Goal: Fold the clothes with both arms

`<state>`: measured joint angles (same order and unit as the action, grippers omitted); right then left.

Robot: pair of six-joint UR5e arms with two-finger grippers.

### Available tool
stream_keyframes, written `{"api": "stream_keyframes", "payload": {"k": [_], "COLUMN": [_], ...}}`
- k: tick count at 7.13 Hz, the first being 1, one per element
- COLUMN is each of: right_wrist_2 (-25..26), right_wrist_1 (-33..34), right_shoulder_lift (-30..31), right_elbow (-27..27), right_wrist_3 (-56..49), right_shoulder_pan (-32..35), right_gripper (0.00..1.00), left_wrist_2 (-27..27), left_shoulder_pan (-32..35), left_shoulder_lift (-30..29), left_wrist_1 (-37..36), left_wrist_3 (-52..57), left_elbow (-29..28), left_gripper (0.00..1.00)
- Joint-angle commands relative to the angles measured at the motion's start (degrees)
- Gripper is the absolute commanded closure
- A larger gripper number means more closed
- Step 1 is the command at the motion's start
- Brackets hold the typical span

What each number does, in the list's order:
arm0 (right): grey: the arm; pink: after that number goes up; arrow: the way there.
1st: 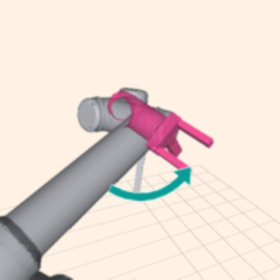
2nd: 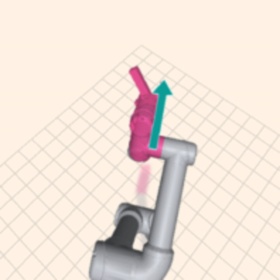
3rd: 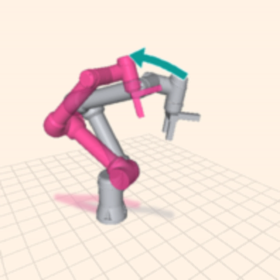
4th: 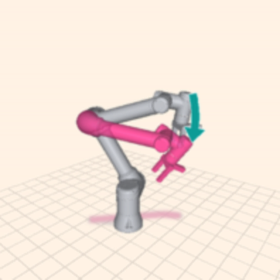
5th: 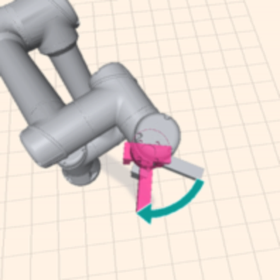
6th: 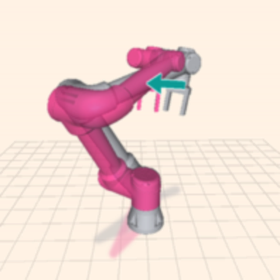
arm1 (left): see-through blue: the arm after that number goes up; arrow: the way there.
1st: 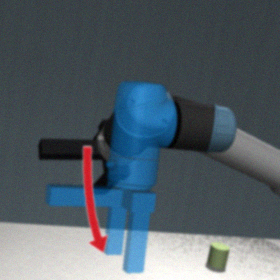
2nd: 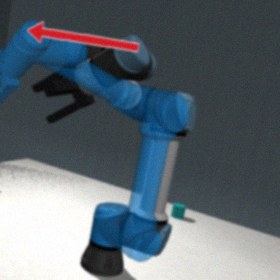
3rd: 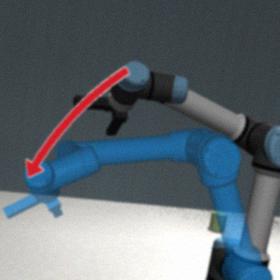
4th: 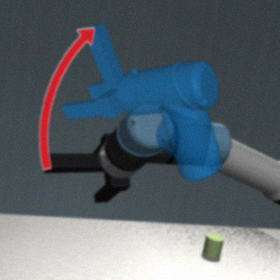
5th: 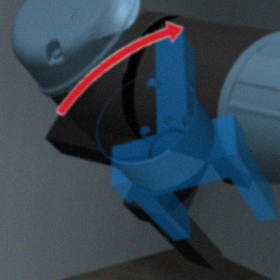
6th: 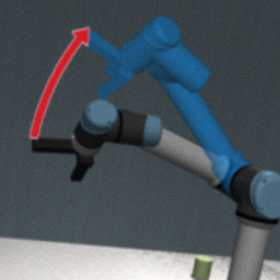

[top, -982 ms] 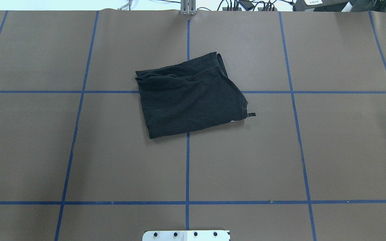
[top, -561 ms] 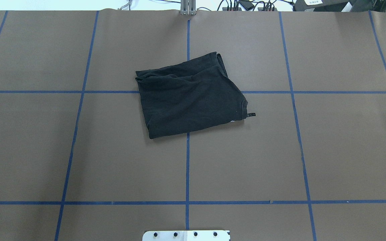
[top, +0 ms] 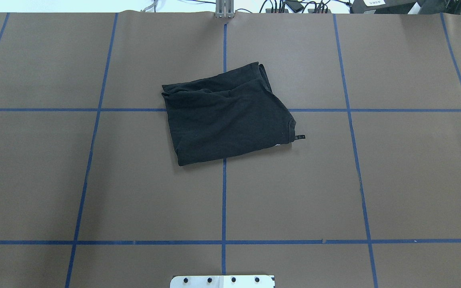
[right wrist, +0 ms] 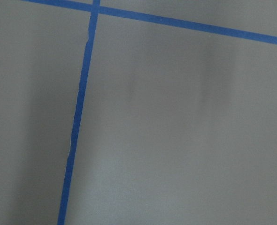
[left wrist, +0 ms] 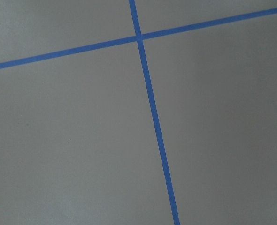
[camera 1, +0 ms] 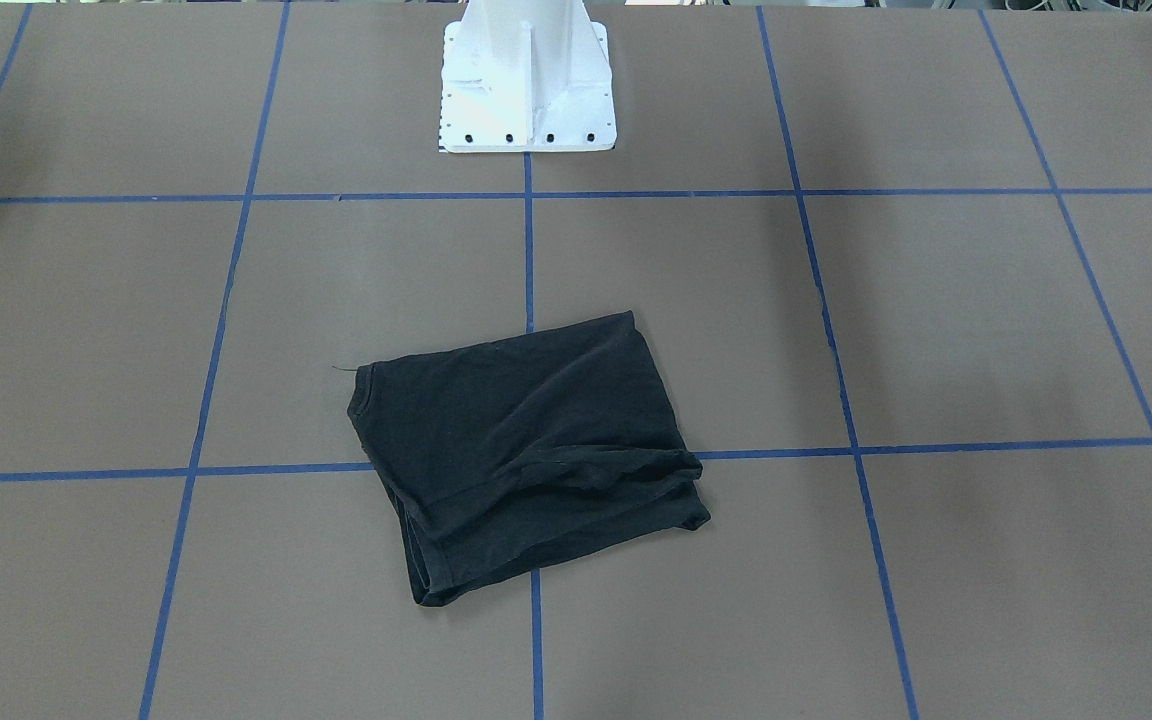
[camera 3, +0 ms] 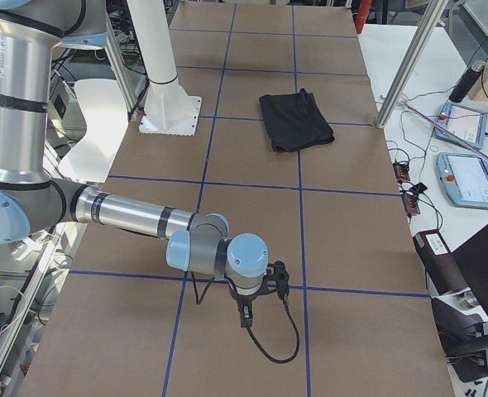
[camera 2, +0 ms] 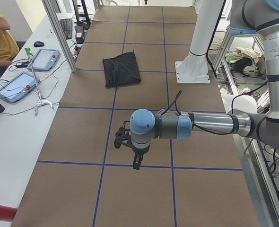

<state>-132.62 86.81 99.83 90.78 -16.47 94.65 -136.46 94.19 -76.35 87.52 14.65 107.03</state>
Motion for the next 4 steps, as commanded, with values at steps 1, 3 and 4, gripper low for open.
{"api": "stream_keyframes", "payload": {"k": [1, 3, 4], "right_wrist_2": [0.2, 0.1, 0.1], "right_wrist_1": [-0.1, -0.1, -0.1], "right_shoulder_lift": [0.1, 0.6, 0.6], "right_elbow": [0.2, 0.2, 0.3], "right_wrist_3": [-0.1, 0.4, 0.4], "right_shoulder_pan": [0.7, 1.1, 1.1], "right_gripper": [0.00, 0.00, 0.00], "left_wrist_2": [0.1, 0.1, 0.1], "left_shoulder_pan": [0.1, 0.1, 0.0], "left_shoulder_lift": [0.4, 0.3, 0.2], "left_wrist_1": [2.2, 2.2, 2.3], "left_wrist_3": [-0.1, -0.1, -0.1], "left_elbow": [-0.8, -0.8, -0.8], "left_gripper": [0.00, 0.00, 0.00]}}
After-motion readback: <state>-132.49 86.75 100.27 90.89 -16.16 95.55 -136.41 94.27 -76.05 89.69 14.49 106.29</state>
